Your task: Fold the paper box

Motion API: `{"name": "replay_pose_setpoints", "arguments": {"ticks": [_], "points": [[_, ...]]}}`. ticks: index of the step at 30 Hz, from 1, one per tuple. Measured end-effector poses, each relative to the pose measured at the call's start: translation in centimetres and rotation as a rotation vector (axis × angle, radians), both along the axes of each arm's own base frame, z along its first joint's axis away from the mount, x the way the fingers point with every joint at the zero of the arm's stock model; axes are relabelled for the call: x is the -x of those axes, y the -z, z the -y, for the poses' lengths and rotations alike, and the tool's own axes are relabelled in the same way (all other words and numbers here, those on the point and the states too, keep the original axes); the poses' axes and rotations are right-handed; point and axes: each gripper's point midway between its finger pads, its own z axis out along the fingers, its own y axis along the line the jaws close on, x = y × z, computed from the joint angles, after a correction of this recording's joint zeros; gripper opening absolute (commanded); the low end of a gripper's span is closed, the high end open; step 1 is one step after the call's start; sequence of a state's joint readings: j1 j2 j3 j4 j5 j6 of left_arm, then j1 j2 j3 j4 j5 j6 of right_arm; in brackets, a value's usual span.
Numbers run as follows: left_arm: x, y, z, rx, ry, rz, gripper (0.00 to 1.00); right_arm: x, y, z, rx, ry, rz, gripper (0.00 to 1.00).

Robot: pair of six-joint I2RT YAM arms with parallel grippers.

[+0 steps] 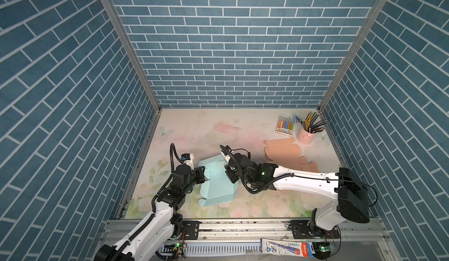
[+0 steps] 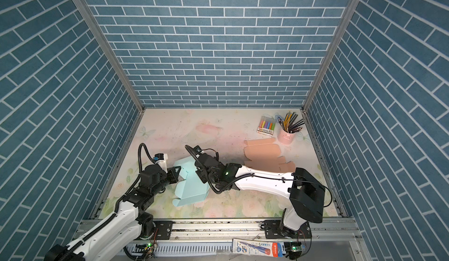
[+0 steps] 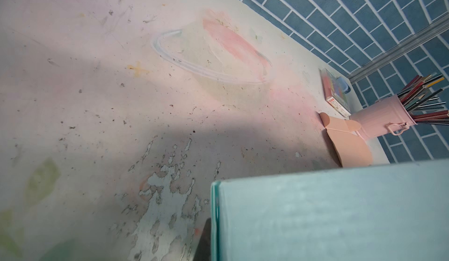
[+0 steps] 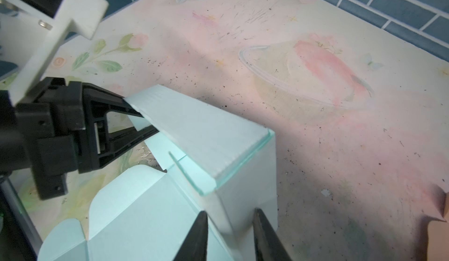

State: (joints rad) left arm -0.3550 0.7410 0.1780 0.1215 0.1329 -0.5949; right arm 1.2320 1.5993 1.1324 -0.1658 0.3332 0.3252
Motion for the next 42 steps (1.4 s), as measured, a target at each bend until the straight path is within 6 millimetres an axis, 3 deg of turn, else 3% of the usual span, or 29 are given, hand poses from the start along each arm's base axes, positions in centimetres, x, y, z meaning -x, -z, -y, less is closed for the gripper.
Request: {"name": "replay_pose_setpoints", "arguments": {"ticks": [10, 19, 23, 26, 30, 38, 42], "points": [[0.3, 0.3, 0.1, -0.008, -0.025, 0.000, 0.00, -1.6, 0.8, -0.3, 0.142, 0.156, 0.086, 0.32], [0.8, -0.3, 1.2, 0.023, -0.015, 0.025, 0.00, -2.7, 0.5, 1.2, 0.201, 0.256, 0.180, 0.25], [1.0, -0.5, 1.5, 0.030, -0.015, 0.034, 0.00, -3.4, 0.7, 1.8, 0.242, 0.295, 0.224, 0.09], [1.3, -0.4, 1.8, 0.030, -0.002, 0.027, 0.00, -3.9, 1.0, 2.3, 0.276, 0.327, 0.258, 0.04], [1.4, -0.5, 2.0, 0.040, -0.004, 0.027, 0.00, -4.1, 0.7, 2.5, 0.287, 0.346, 0.286, 0.04], [1.0, -0.5, 1.9, 0.045, -0.029, 0.033, 0.00, -4.5, 0.3, 2.2, 0.294, 0.365, 0.304, 0.17], [0.9, -0.5, 1.9, 0.046, -0.035, 0.031, 0.00, -4.6, 0.3, 2.4, 0.292, 0.375, 0.312, 0.16]]}}
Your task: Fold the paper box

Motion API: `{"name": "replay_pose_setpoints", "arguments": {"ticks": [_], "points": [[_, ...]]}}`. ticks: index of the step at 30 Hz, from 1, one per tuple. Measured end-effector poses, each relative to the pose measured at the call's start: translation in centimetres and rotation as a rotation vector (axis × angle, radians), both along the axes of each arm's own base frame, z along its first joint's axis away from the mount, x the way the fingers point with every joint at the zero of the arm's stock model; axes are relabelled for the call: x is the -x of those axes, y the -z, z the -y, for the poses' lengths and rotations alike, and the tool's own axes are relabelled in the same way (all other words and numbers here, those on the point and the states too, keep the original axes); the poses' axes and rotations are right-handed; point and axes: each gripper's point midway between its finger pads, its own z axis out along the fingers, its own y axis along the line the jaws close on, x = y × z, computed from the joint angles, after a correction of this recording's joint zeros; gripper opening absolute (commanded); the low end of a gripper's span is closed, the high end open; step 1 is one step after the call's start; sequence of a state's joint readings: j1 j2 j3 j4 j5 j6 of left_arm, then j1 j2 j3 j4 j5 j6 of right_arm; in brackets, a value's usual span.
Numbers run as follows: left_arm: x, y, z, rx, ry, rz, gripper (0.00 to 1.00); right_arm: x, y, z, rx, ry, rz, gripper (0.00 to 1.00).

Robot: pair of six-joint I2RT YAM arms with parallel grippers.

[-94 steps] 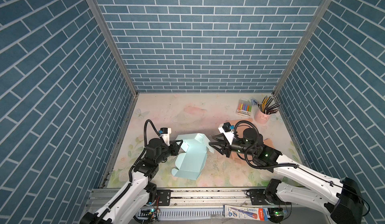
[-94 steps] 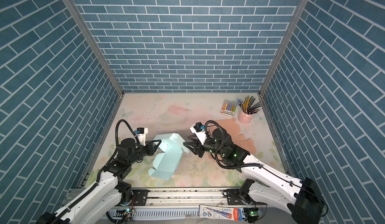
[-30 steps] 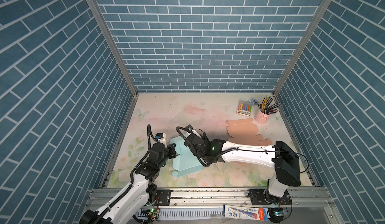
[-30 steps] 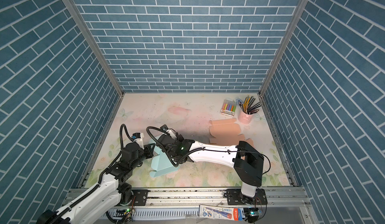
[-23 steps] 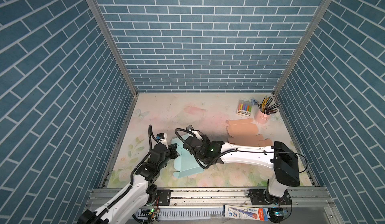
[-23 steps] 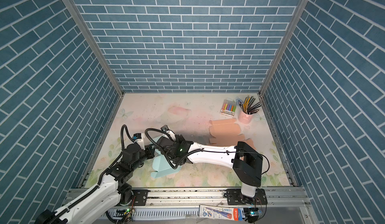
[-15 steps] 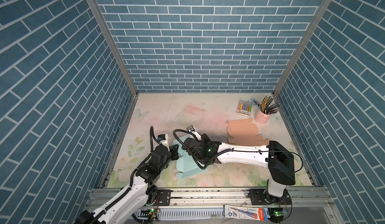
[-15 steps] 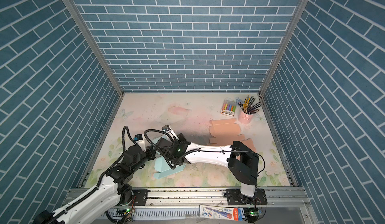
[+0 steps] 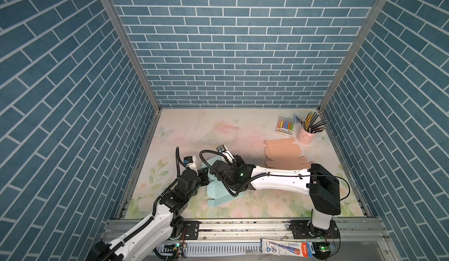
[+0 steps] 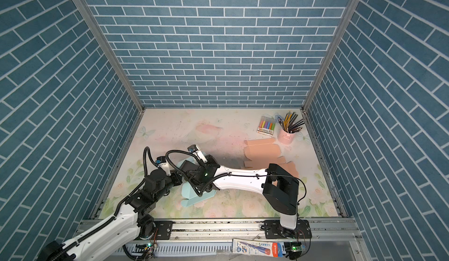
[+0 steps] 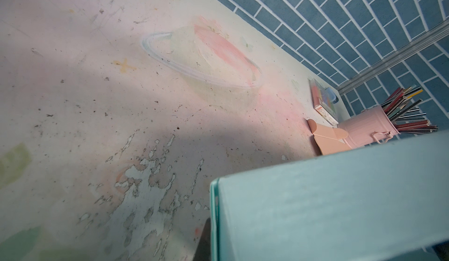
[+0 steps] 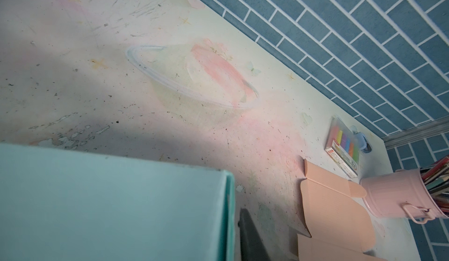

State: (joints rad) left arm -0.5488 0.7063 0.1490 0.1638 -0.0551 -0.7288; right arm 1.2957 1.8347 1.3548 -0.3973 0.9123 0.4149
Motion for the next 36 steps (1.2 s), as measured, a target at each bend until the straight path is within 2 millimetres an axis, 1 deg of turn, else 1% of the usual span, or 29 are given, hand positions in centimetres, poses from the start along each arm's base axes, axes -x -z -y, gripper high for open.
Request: {"name": "replay_pose_setpoints", "arguments": {"ticks": [2, 3, 12, 13, 15, 20, 24, 29, 31, 33, 36], "points": [[0.0, -0.1, 0.1, 0.002, 0.001, 0.002, 0.00, 0.0, 0.2, 0.0, -0.005, 0.003, 0.002, 0.03], [0.0, -0.1, 0.1, 0.001, 0.002, 0.004, 0.00, 0.0, 0.2, 0.1, -0.003, 0.005, 0.005, 0.00], [0.0, -0.3, 0.3, 0.007, 0.008, 0.012, 0.00, -0.1, -0.1, 0.4, 0.010, 0.017, 0.030, 0.00], [0.0, -0.3, 0.3, 0.007, 0.008, 0.012, 0.00, -0.1, -0.1, 0.4, 0.010, 0.017, 0.030, 0.02], [-0.1, -0.3, 0.2, 0.007, 0.005, 0.013, 0.00, 0.0, -0.1, 0.3, 0.008, 0.016, 0.031, 0.11], [-0.2, -0.3, -0.1, 0.002, -0.015, 0.015, 0.00, 0.3, -0.2, 0.1, -0.020, 0.011, 0.034, 0.26], [-0.3, -0.3, -0.3, -0.002, -0.025, 0.018, 0.00, 1.4, -0.4, 0.0, -0.052, -0.021, 0.027, 0.37], [-0.3, -0.3, -0.3, -0.005, -0.028, 0.018, 0.00, 3.4, -1.8, 0.0, -0.142, -0.079, 0.017, 0.48], [-0.3, -0.2, -0.4, -0.009, -0.031, 0.016, 0.00, 4.3, -2.5, 0.4, -0.188, -0.103, 0.007, 0.51], [-0.4, -0.1, -0.5, -0.016, -0.034, 0.015, 0.00, 5.1, -3.4, 1.0, -0.243, -0.127, -0.005, 0.51], [-0.4, -0.1, -0.6, -0.022, -0.040, 0.018, 0.00, 5.6, -4.5, 1.8, -0.304, -0.144, -0.009, 0.52]]}}
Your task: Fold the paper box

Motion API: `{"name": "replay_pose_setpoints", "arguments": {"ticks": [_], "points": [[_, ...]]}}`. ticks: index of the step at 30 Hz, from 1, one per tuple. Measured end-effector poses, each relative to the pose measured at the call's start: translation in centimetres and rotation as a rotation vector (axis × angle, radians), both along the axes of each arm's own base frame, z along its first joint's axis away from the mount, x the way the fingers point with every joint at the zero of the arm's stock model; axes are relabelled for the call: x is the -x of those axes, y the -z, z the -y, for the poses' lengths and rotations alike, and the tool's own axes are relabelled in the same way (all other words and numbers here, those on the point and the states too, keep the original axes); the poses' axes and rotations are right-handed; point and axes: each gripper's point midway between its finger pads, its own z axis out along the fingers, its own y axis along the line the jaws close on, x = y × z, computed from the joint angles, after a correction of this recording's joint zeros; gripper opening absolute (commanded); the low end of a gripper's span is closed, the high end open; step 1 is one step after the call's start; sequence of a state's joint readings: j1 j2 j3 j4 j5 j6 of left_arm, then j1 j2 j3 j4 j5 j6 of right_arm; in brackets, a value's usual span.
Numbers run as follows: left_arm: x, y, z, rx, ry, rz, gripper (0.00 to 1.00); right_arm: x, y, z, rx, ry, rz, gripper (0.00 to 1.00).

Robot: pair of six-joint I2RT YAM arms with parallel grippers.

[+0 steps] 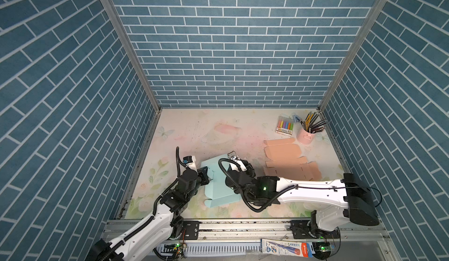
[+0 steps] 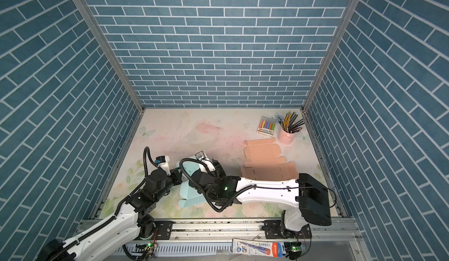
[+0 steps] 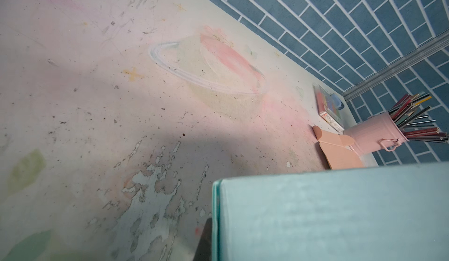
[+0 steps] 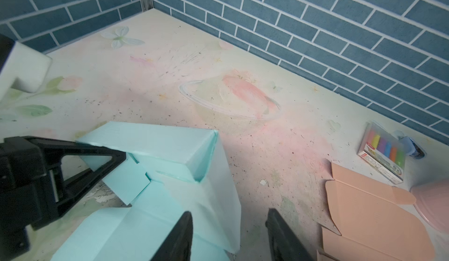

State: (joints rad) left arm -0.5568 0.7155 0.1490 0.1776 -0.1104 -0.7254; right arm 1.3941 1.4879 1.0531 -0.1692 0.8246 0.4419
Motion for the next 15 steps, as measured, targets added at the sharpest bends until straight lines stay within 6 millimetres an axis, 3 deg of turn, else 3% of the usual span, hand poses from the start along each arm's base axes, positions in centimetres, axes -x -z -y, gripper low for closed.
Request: {"name": "replay_pose_setpoints", "arguments": {"ticks": [9, 15], "points": [[0.0, 0.4, 0.0, -0.016, 0.003, -0.008, 0.00, 0.6, 1.9, -0.4, 0.004, -0.069, -0.049, 0.50], [0.0, 0.1, 0.0, -0.018, 0.010, 0.002, 0.00, -0.4, 2.2, -0.5, -0.002, -0.081, -0.070, 0.38]]}}
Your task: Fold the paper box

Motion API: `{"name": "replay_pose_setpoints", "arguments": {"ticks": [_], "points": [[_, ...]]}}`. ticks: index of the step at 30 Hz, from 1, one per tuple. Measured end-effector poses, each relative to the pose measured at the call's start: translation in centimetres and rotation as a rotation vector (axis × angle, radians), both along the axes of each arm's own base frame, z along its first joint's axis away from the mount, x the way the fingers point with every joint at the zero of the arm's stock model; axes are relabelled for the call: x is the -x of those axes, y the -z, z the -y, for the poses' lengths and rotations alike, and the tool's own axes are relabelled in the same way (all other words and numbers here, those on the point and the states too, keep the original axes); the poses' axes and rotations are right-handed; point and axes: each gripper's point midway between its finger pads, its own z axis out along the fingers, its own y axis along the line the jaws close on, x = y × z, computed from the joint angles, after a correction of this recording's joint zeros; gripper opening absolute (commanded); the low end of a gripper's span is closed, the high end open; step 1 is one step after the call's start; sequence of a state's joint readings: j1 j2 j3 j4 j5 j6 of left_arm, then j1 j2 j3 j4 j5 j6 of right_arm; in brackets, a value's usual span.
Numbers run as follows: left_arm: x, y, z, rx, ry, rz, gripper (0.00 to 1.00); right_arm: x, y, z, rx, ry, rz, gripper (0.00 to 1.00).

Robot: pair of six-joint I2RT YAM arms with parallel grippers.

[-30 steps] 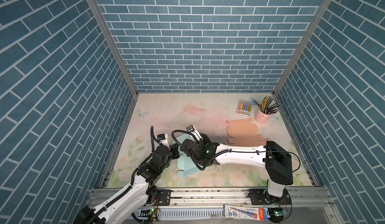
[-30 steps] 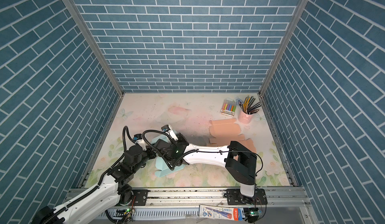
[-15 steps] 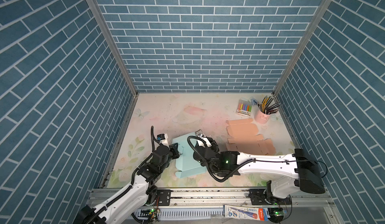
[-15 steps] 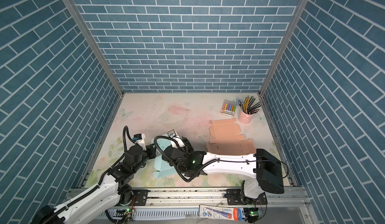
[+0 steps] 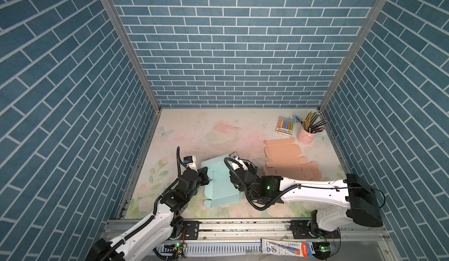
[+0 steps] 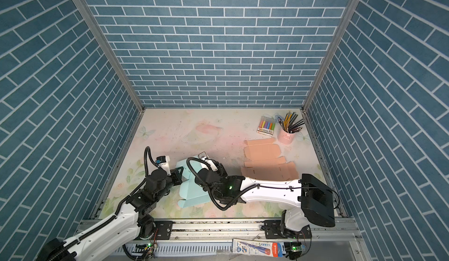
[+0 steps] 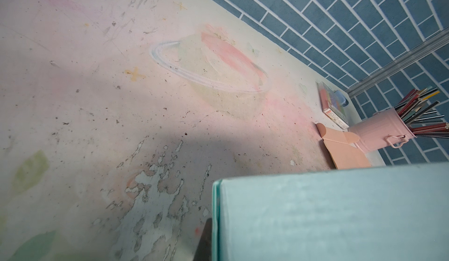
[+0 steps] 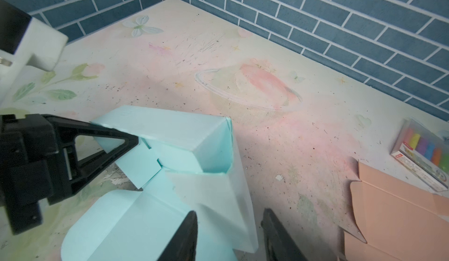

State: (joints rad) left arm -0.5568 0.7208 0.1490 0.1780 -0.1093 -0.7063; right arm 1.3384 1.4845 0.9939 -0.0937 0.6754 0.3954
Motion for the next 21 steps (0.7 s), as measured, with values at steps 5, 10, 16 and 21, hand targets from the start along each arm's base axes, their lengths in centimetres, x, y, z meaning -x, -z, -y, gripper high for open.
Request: {"name": "replay_pose_setpoints", "arguments": {"ticks": [5, 10, 16, 21], "points": [[0.0, -0.1, 0.0, 0.002, 0.001, 0.004, 0.00, -0.4, 0.1, -0.2, 0.001, -0.021, -0.009, 0.36], [0.0, -0.1, 0.0, 0.000, 0.005, 0.004, 0.00, -0.4, 1.1, -0.8, 0.026, -0.048, -0.022, 0.33], [0.0, 0.0, 0.1, -0.003, 0.008, 0.002, 0.00, -0.8, 2.2, -1.5, 0.065, -0.062, -0.026, 0.27], [0.0, 0.2, -0.2, -0.007, -0.005, -0.002, 0.00, -1.2, 2.2, -2.3, 0.080, -0.068, -0.020, 0.24]]}}
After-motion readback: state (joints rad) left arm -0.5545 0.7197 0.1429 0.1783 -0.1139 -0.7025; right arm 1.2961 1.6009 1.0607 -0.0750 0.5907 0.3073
